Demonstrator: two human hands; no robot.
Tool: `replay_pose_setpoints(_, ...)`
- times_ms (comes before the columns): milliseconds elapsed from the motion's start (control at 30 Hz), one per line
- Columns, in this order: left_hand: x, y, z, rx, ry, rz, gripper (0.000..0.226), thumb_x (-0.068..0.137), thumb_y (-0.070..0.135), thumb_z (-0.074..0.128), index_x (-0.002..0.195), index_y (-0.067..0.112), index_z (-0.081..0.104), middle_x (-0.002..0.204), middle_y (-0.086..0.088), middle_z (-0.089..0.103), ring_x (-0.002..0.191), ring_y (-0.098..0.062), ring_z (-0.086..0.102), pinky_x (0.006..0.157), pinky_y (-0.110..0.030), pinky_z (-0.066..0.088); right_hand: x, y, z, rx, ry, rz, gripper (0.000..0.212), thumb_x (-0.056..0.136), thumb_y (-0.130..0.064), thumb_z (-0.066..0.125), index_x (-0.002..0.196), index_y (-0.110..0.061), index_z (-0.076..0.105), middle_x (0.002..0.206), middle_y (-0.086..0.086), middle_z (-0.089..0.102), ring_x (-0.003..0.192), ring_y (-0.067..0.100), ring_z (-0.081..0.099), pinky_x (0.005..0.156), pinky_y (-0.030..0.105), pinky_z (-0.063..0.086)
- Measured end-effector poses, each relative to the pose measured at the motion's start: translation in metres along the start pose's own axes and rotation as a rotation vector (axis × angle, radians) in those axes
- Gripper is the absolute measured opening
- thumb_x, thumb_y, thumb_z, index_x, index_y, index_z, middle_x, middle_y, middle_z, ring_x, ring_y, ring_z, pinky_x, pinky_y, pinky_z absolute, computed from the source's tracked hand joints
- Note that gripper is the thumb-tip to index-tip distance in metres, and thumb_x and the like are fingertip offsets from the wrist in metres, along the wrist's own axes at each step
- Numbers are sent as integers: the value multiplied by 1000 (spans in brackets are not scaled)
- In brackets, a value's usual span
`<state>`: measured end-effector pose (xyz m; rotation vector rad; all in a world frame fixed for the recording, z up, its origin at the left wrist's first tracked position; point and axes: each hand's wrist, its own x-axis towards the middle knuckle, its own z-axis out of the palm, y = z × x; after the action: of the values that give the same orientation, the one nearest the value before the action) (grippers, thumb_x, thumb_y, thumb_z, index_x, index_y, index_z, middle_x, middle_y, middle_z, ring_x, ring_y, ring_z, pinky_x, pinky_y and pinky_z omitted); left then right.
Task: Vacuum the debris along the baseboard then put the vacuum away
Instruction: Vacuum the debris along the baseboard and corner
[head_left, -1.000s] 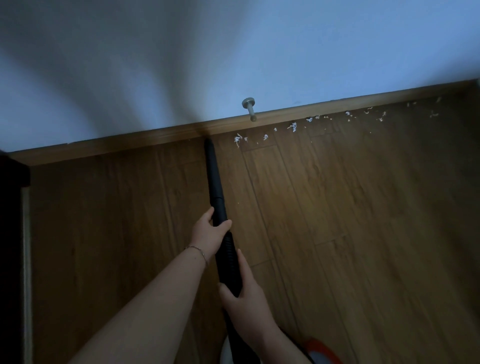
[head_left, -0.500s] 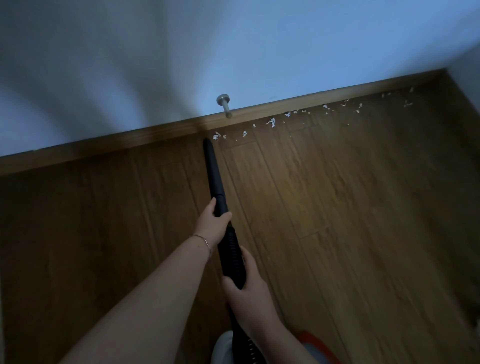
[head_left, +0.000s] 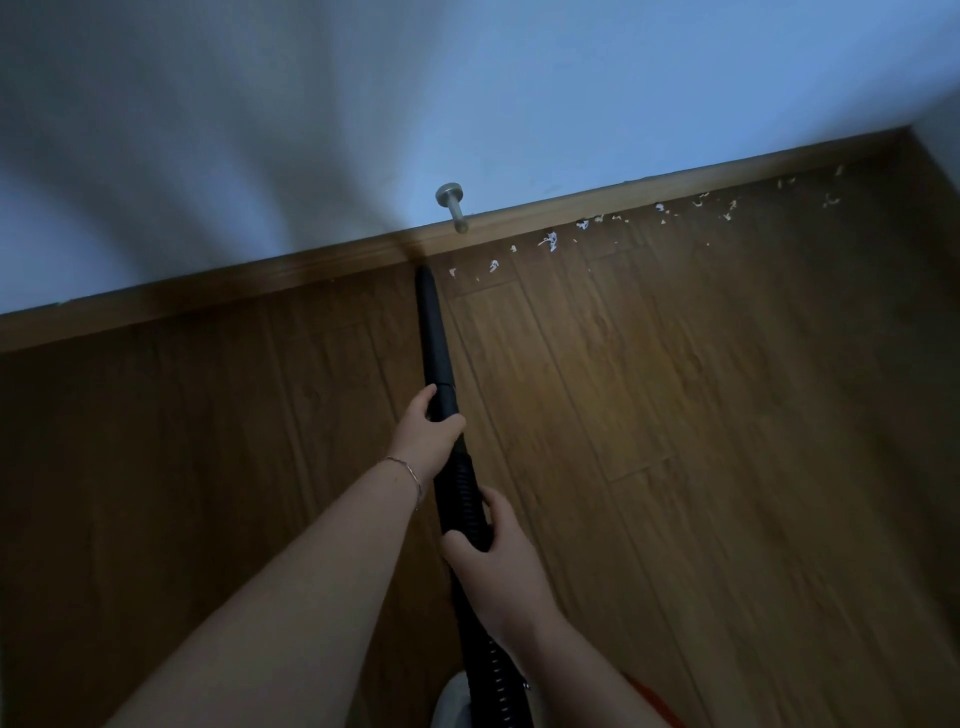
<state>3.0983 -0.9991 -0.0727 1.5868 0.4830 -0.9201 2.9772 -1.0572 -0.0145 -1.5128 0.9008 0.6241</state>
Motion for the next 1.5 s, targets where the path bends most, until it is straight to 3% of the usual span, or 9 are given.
replay_pose_setpoints(233,14,0,12,-7,-49,24,77,89,17,62,150,31,17,155,-8,25,131,-28,41,105,-49,41,10,2,-13,13,66,29,54,80,-26,56,130,-34,37,90,2,64,66,16,59,61,34,48)
replay_pose_setpoints(433,22,5,4,61,-88,13,71,90,12,57,150,27,20,149,-5,35,117,-25,51,96,-39,46,23,-11,-6,24,13,76,46,84,-30,58,128,-29,43,91,3,66,70,16,62,62,32,50)
replay_pose_setpoints(633,29,9,0,72,-106,-32,76,87,14,59,149,34,20,148,-8,37,119,-33,54,98,-49,48,28,-14,1,61,43,88,56,83,-25,57,136,-27,38,95,5,64,71,16,59,60,30,47)
replay_pose_setpoints(800,18,7,17,110,-194,-63,75,88,10,57,149,31,20,140,-9,46,115,-31,56,99,-48,46,17,-7,-4,122,68,83,66,80,-22,55,140,-40,36,89,4,66,66,15,57,60,29,43)
replay_pose_setpoints(1000,22,15,34,130,-226,-89,77,87,12,61,149,33,20,146,-8,40,116,-29,54,98,-45,48,10,-18,-25,175,86,101,64,87,-16,53,142,-43,33,85,3,64,66,16,56,61,29,45)
replay_pose_setpoints(1133,40,36,43,156,-208,-33,75,88,13,60,149,30,20,146,-8,39,113,-26,53,90,-38,49,27,-38,-39,151,101,61,56,88,-19,53,135,-45,39,82,2,62,67,19,56,62,33,47)
replay_pose_setpoints(1300,45,45,40,187,-225,-44,75,88,11,59,150,29,19,147,-8,37,116,-28,52,94,-42,49,32,-45,-38,161,80,70,50,88,-18,54,123,-50,38,83,2,60,64,16,55,60,31,47)
replay_pose_setpoints(1500,41,46,29,169,-215,-59,77,85,10,58,149,30,20,138,-8,46,109,-28,57,96,-48,49,31,-46,-23,115,114,103,66,83,-25,54,143,-42,31,85,0,63,62,13,55,58,29,46)
